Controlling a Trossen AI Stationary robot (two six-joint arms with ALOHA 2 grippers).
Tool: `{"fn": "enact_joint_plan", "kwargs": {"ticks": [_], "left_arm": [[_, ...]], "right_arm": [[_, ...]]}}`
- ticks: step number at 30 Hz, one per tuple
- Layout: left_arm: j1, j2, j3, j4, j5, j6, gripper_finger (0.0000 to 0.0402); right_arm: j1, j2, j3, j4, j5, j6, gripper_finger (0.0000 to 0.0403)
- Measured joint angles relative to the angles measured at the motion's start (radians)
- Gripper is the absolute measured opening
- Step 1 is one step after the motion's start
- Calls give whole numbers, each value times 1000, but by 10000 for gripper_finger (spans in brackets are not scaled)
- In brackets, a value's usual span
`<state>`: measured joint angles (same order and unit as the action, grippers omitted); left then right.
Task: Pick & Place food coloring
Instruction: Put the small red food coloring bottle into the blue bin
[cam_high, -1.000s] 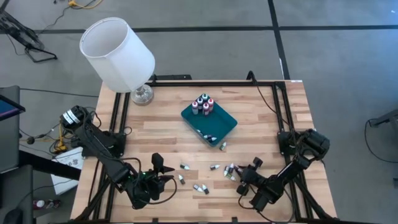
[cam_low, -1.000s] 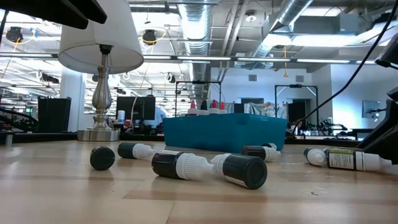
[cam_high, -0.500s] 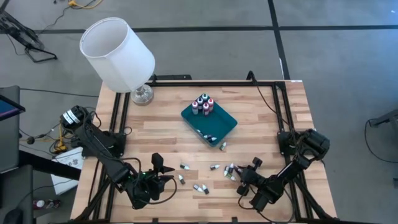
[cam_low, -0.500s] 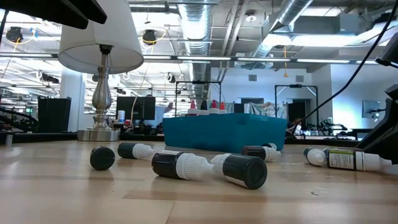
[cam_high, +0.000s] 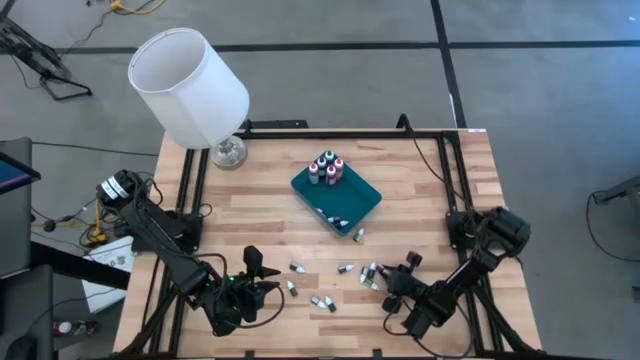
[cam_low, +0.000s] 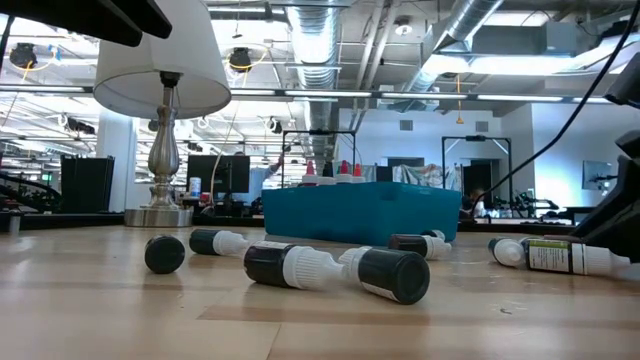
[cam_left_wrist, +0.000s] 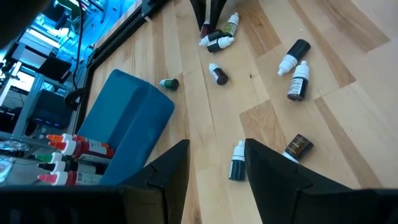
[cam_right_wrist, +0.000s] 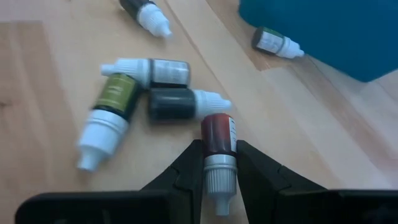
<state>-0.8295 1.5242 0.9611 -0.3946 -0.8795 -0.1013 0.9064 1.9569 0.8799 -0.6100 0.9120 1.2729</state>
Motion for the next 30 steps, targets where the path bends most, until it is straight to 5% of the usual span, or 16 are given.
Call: {"fn": "enact_joint_plan", "kwargs": {"ticks": [16,24,30], "left_arm": [[0,0,0,0,-52,-70,148],[0,0,0,0,-86,-108,148],[0,0,0,0,-106,-131,148]], "right_arm": [[-45,-159,-1,-88,116,-176,72],[-223,-283,0,-5,151,-464,72],[-412,-350,0,170,81,-790,72]]}}
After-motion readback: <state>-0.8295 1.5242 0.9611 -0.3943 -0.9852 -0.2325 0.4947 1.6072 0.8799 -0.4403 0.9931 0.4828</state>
